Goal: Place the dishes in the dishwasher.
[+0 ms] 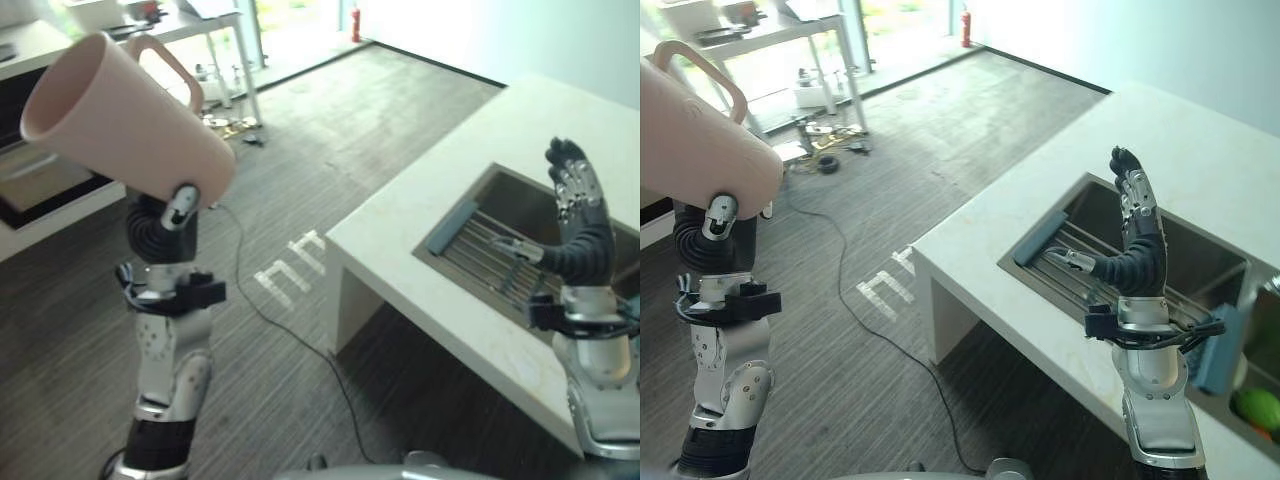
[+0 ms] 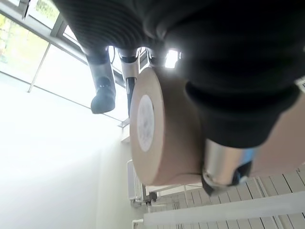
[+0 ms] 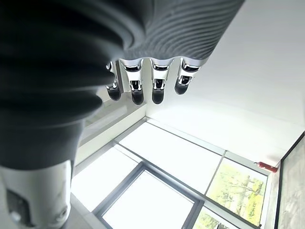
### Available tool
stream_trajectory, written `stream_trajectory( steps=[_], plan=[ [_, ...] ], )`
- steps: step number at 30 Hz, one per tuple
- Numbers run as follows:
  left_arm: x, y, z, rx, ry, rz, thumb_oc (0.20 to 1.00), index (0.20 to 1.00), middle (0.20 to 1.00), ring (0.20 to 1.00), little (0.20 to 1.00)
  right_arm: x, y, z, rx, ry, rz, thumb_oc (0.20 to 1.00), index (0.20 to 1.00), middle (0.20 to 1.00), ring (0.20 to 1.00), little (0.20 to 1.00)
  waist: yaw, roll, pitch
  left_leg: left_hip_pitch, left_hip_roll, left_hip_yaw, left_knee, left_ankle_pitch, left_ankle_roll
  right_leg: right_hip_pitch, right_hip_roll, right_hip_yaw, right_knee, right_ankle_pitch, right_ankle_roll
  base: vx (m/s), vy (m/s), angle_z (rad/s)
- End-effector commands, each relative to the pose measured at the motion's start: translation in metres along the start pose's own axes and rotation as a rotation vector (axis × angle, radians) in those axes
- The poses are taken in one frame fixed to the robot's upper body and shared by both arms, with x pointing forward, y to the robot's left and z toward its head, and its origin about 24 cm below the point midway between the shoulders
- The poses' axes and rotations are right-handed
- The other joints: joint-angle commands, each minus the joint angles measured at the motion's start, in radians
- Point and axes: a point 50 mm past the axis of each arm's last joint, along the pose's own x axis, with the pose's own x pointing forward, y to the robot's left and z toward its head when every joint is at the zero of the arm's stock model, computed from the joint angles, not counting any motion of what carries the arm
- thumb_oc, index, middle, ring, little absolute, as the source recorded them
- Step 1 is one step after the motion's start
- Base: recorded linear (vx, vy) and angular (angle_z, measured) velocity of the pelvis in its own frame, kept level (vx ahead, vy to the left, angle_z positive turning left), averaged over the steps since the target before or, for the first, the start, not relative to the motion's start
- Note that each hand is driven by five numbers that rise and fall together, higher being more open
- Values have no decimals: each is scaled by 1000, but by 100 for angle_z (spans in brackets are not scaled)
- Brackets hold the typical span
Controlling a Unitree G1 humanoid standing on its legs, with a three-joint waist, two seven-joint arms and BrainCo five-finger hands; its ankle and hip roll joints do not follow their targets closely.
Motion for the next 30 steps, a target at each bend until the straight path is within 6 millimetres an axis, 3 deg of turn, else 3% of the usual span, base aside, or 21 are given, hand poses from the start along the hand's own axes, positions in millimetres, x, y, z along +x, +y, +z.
stream_trajectory(
  steps=[1, 2, 4, 9, 11, 15, 16, 19, 21, 23, 24, 27, 28, 30],
  plan=[
    [6, -6, 21, 19, -101, -99, 200, 200, 200, 200, 200, 6, -11, 19, 53, -129, -68, 1000, 1000, 1000, 1000, 1000, -8, -21, -34, -1, -49, -23, 2, -89, -4, -34, 71, 50, 7, 52, -16, 66, -33, 129],
    [7, -6, 20, 10, -99, -102, 200, 200, 200, 200, 200, 6, -10, 18, 55, -127, -74, 1000, 1000, 1000, 1000, 1000, -12, -21, -34, -4, -60, -48, 2, -85, -4, -24, 88, 79, -12, 45, -24, 101, -69, 119],
    [7, -4, 19, 0, -85, -81, 200, 200, 200, 200, 200, 6, -7, 16, 78, -118, -72, 1000, 1000, 1000, 1000, 1000, 3, -19, -37, -18, -73, -92, 2, -70, -4, 4, 85, 69, -48, 36, -32, 146, -112, 151],
    [-13, 8, 23, 55, -14, -24, 200, 200, 200, 200, 200, 9, 8, 21, 174, -109, 37, 1000, 1000, 1000, 1000, 1000, 88, -1, -29, -42, -58, -143, 2, -38, -31, 72, 86, -7, -138, 1, -55, 150, -107, 112],
    [-18, 10, 26, 44, -7, -12, 200, 200, 200, 200, 200, 11, 11, 22, 178, -112, 38, 1000, 1000, 1000, 1000, 1000, 120, 2, -8, -56, -37, -111, 5, -23, -46, 85, 71, -62, -151, 3, -61, -13, -5, 44],
    [-12, 5, 19, -49, 16, -93, 200, 200, 200, 200, 200, 10, -5, 18, 100, -113, -67, 1000, 1000, 1000, 1000, 1000, 88, -3, 27, -104, 66, 240, 88, -31, -101, 111, 11, -264, -170, 6, -54, -140, 95, 168],
    [-12, 5, 19, -58, 8, -87, 200, 200, 200, 200, 200, 10, -8, 18, 101, -122, -67, 1000, 1000, 1000, 1000, 1000, 78, -6, 28, -102, 75, 266, 105, -43, -101, 108, -1, -287, -162, 6, -53, -138, 238, 217],
    [-18, 12, 30, -56, -35, -35, 200, 200, 200, 200, 200, 9, -11, 21, 115, -138, -26, 1000, 1000, 1000, 1000, 1000, 69, -6, 17, -66, 84, 222, 115, -74, -92, 91, -26, -275, -131, 1, -50, -44, 299, 95],
    [-20, 13, 33, -54, -46, -21, 200, 200, 200, 200, 200, 7, -9, 21, 121, -135, -14, 1000, 1000, 1000, 1000, 1000, 64, 0, 1, -31, 119, 232, 70, -62, -100, 93, -38, -278, -128, -4, -47, 3, 302, -16],
    [-20, 11, 30, -61, -39, -34, 200, 200, 200, 200, 200, 6, -9, 21, 115, -134, -33, 1000, 1000, 1000, 1000, 1000, 57, 7, -16, -6, 188, 276, 9, -17, -136, 109, -63, -307, -142, -3, -37, 0, 399, -22],
    [-19, 10, 29, -62, -38, -40, 200, 200, 200, 200, 200, 7, -9, 21, 115, -134, -40, 1000, 1000, 1000, 1000, 1000, 58, 10, -20, -7, 197, 272, 3, -12, -145, 114, -71, -315, -148, -1, -32, -5, 424, -8],
    [-17, 9, 30, -63, -47, -59, 200, 200, 200, 200, 200, 11, -12, 21, 108, -137, -67, 1000, 1000, 1000, 1000, 1000, 57, 26, -28, -3, 187, 276, 2, -34, -154, 109, -123, -340, -153, 22, 8, -24, 588, 34],
    [-12, 8, 31, -51, -51, -94, 200, 200, 200, 200, 200, 10, -12, 19, 222, -115, -90, 1000, 1000, 1000, 1000, 1000, 55, 34, -26, -3, 140, 245, 2, -58, -133, 73, -199, -343, -113, 91, 45, -1, 748, 65],
    [-9, 7, 31, -31, -41, -113, 200, 200, 200, 200, 200, 7, -8, 18, 274, -116, -107, 1000, 1000, 1000, 1000, 1000, 56, 33, -22, -5, 104, 232, 2, -72, -109, 44, -243, -351, -55, 148, 54, 12, 650, 88]
  ],
)
